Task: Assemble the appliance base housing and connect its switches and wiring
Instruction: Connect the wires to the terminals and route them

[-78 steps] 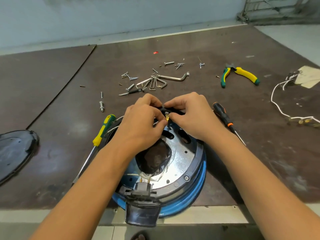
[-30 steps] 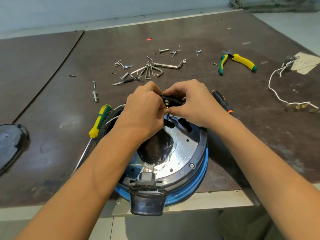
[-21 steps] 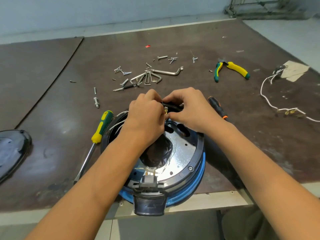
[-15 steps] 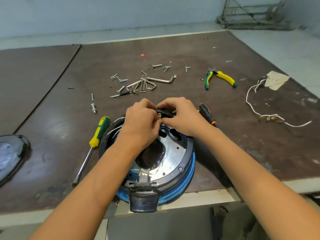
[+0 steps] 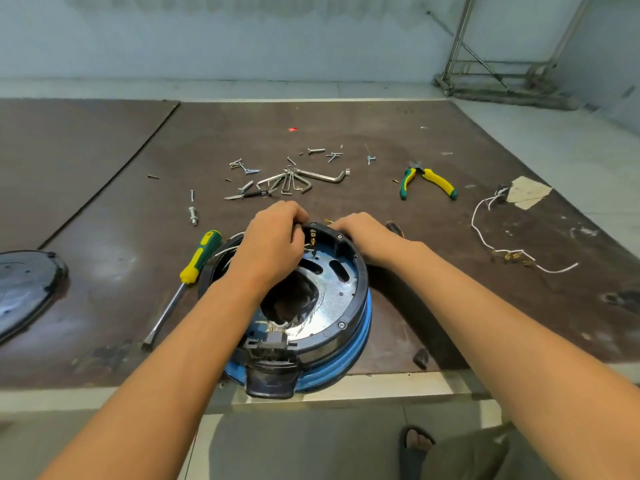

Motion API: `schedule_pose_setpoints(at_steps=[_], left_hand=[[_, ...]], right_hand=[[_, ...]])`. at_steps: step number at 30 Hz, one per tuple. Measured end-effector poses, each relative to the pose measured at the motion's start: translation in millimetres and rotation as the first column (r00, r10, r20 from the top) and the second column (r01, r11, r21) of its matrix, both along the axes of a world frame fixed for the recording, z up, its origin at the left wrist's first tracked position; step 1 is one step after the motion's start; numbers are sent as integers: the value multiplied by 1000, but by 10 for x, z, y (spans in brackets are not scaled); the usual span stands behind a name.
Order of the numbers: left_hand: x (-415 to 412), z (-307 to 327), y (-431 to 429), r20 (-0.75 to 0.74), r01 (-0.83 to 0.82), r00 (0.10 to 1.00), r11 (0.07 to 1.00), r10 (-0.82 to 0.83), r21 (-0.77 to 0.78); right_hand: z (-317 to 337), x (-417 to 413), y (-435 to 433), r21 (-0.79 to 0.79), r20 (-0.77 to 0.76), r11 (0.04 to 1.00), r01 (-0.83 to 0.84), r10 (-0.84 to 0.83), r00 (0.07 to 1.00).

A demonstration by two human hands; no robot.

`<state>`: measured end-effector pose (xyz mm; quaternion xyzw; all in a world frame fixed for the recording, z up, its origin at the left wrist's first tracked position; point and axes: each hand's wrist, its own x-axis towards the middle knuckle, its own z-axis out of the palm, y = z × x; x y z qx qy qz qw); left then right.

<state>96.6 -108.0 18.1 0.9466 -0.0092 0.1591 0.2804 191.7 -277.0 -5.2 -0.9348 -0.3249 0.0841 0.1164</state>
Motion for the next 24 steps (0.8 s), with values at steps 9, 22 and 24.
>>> schedule_pose_setpoints(at_steps=[9,22,24], left_hand=[[22,-23,19,-21,25,999,999,-26,-23],[20,-51,37,76,71,995,992,-63,-106],[7,-42,31,136,117,985,988,-103,-99]], right_hand=[[-173,129,-168,269,100,955,128,-159,982],[257,-177,-45,861,-394,321,396,-73,916],[276,-318,-24,888,-447,161,430,84,891]])
